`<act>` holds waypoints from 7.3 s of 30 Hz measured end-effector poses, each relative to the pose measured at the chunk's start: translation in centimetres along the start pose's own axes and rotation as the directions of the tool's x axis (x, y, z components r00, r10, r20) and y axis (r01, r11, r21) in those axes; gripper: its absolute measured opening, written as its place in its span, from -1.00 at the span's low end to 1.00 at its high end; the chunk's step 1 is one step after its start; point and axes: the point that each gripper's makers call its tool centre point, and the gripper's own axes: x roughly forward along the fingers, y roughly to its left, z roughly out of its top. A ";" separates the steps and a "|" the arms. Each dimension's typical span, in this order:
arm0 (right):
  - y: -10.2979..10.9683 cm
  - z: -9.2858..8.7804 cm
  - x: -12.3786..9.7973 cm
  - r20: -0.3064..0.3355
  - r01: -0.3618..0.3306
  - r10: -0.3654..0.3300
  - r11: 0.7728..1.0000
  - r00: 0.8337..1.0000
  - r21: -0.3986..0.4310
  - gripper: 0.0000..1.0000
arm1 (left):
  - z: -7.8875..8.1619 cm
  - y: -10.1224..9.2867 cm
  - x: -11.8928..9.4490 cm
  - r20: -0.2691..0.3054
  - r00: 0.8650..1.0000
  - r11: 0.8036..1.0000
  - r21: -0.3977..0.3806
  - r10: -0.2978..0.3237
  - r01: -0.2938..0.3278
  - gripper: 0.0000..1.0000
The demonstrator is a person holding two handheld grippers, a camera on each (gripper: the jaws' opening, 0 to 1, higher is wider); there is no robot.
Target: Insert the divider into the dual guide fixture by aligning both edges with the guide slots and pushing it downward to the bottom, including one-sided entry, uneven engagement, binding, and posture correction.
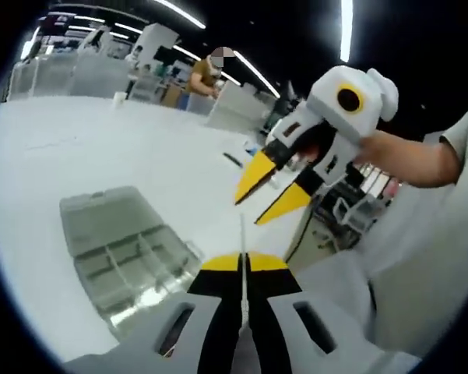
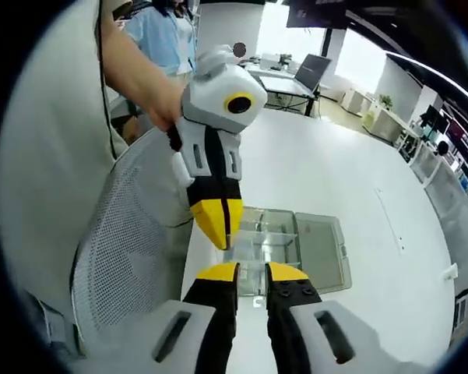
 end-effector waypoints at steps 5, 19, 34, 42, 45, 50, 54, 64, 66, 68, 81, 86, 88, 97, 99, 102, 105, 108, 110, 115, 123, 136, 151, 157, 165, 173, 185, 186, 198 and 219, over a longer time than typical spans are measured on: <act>0.5 0.3 0.0 -0.002 -0.065 0.066 0.998 0.998 0.006 -0.89 | 0.1 -0.1 0.0 -0.005 1.000 0.999 0.049 -0.001 0.001 -1.00; 1.6 -0.2 0.5 -0.034 -0.168 0.169 0.985 0.985 0.033 -0.97 | 0.1 -0.8 0.0 -0.026 1.000 0.985 0.173 -0.007 0.012 -1.00; 2.6 -0.6 0.6 -0.052 -0.229 0.235 0.968 0.971 0.104 -1.00 | -0.4 -0.8 0.2 -0.043 0.999 0.966 0.257 -0.020 0.030 -1.00; 3.0 0.0 1.0 -0.067 -0.229 0.247 0.951 0.967 0.206 -1.00 | -0.9 -0.2 0.3 -0.052 0.999 0.969 0.245 -0.004 0.016 -0.96; 3.1 0.1 1.2 -0.079 -0.228 0.250 0.950 0.965 0.215 -1.00 | -1.1 -0.2 0.3 -0.060 0.998 0.966 0.259 0.006 0.010 -0.95; 3.0 0.2 1.3 -0.088 -0.218 0.249 0.939 0.965 0.265 -1.00 | -1.3 0.1 0.2 -0.059 0.998 0.968 0.252 0.020 -0.004 -0.93; 2.9 0.6 1.6 -0.085 -0.210 0.248 0.925 0.965 0.317 -1.00 | -1.4 0.3 0.1 -0.066 0.997 0.967 0.254 0.031 -0.013 -0.91; 2.6 1.1 2.4 -0.120 -0.190 0.234 0.936 0.965 0.295 -1.00 | -1.9 1.4 -0.3 -0.069 0.994 0.972 0.226 0.081 -0.063 -0.86; 2.4 1.4 2.7 -0.126 -0.186 0.229 0.941 0.965 0.283 -1.00 | -2.1 1.8 -0.4 -0.070 0.992 0.969 0.231 0.101 -0.083 -0.78; 2.1 1.5 2.9 -0.140 -0.176 0.218 0.948 0.966 0.264 -1.00 | -2.2 1.9 -0.5 -0.071 0.992 0.972 0.217 0.109 -0.091 -0.71; -0.1 1.2 4.6 -0.226 -0.139 0.179 0.974 0.958 0.181 -1.00 | -2.0 3.9 -2.5 -0.062 0.979 0.970 0.161 0.195 -0.183 -0.15; -1.2 0.7 5.4 -0.258 -0.124 0.159 0.981 0.953 0.148 -1.00 | -1.9 4.5 -3.4 -0.047 0.973 0.966 0.139 0.225 -0.216 -0.05; -1.6 0.5 5.7 -0.271 -0.119 0.151 0.984 0.951 0.130 -1.00 | -1.8 4.5 -3.6 -0.043 0.972 0.965 0.137 0.232 -0.224 -0.03; -2.5 0.1 7.4 -0.313 -0.111 0.133 0.990 0.940 0.088 -1.00 | -2.2 5.1 -4.4 -0.041 0.963 0.957 0.126 0.268 -0.261 0.22; -2.8 -0.1 7.6 -0.325 -0.103 0.123 0.992 0.938 0.077 -1.00 | -2.3 5.2 -4.4 -0.041 0.961 0.956 0.127 0.273 -0.266 0.25; -2.9 0.0 8.0 -0.332 -0.107 0.124 0.992 0.935 0.070 -1.00 | -2.3 5.1 -4.5 -0.038 0.961 0.956 0.118 0.273 -0.267 0.25; -2.9 0.0 8.3 -0.340 -0.109 0.121 0.993 0.933 0.053 -1.00 | -2.3 5.2 -4.5 -0.035 0.961 0.957 0.113 0.273 -0.267 0.25; -2.9 0.1 8.7 -0.345 -0.110 0.120 0.993 0.931 0.047 -1.00 | -2.3 5.3 -4.6 -0.034 0.961 0.957 0.109 0.274 -0.269 0.25; -2.9 0.2 8.8 -0.343 -0.111 0.121 0.993 0.931 0.049 -1.00 | -2.3 5.4 -4.7 -0.032 0.961 0.957 0.106 0.275 -0.271 0.25; -3.0 0.4 9.3 -0.344 -0.118 0.128 0.992 0.930 0.050 -1.00 | -2.4 5.7 -4.8 -0.030 0.960 0.956 0.098 0.279 -0.275 0.25; -3.2 0.2 9.6 -0.351 -0.123 0.129 0.992 0.927 0.039 -1.00 | -2.5 5.9 -4.7 -0.031 0.960 0.957 0.090 0.280 -0.276 0.25; -3.0 0.4 10.1 -0.339 -0.126 0.139 0.990 0.931 0.061 -1.00 | -2.6 6.2 -4.7 -0.032 0.959 0.957 0.082 0.280 -0.277 0.24; -3.1 -0.3 10.4 -0.357 -0.118 0.135 0.991 0.924 0.068 -1.00 | -2.8 6.2 -4.9 -0.034 0.959 0.957 0.075 0.282 -0.279 0.23; -3.0 -0.8 10.6 -0.363 -0.118 0.137 0.990 0.922 0.075 -1.00 | -2.7 6.2 -5.0 -0.033 0.958 0.957 0.073 0.284 -0.281 0.22; -3.3 -0.8 10.6 -0.360 -0.113 0.133 0.991 0.923 0.076 -1.00 | -2.7 6.3 -5.1 -0.034 0.958 0.957 0.069 0.285 -0.282 0.21; -3.4 -0.7 10.6 -0.350 -0.112 0.133 0.990 0.927 0.080 -1.00 | -2.7 6.3 -5.0 -0.036 0.958 0.957 0.067 0.285 -0.282 0.21; -3.2 -0.4 10.6 -0.338 -0.112 0.134 0.990 0.932 0.084 -1.00 | -2.8 6.3 -4.9 -0.039 0.957 0.957 0.064 0.286 -0.284 0.19; -3.3 -0.4 10.6 -0.336 -0.109 0.131 0.991 0.933 0.082 -1.00 | -2.8 6.3 -4.9 -0.039 0.957 0.957 0.065 0.287 -0.284 0.19; -3.1 -0.5 10.6 -0.330 -0.104 0.129 0.990 0.935 0.094 -1.00 | -2.9 6.3 -5.1 -0.041 0.957 0.956 0.067 0.289 -0.286 0.17; -3.1 -0.6 10.9 -0.321 -0.090 0.123 0.989 0.939 0.114 -1.00 | -2.8 6.4 -5.2 -0.039 0.955 0.954 0.068 0.294 -0.291 0.16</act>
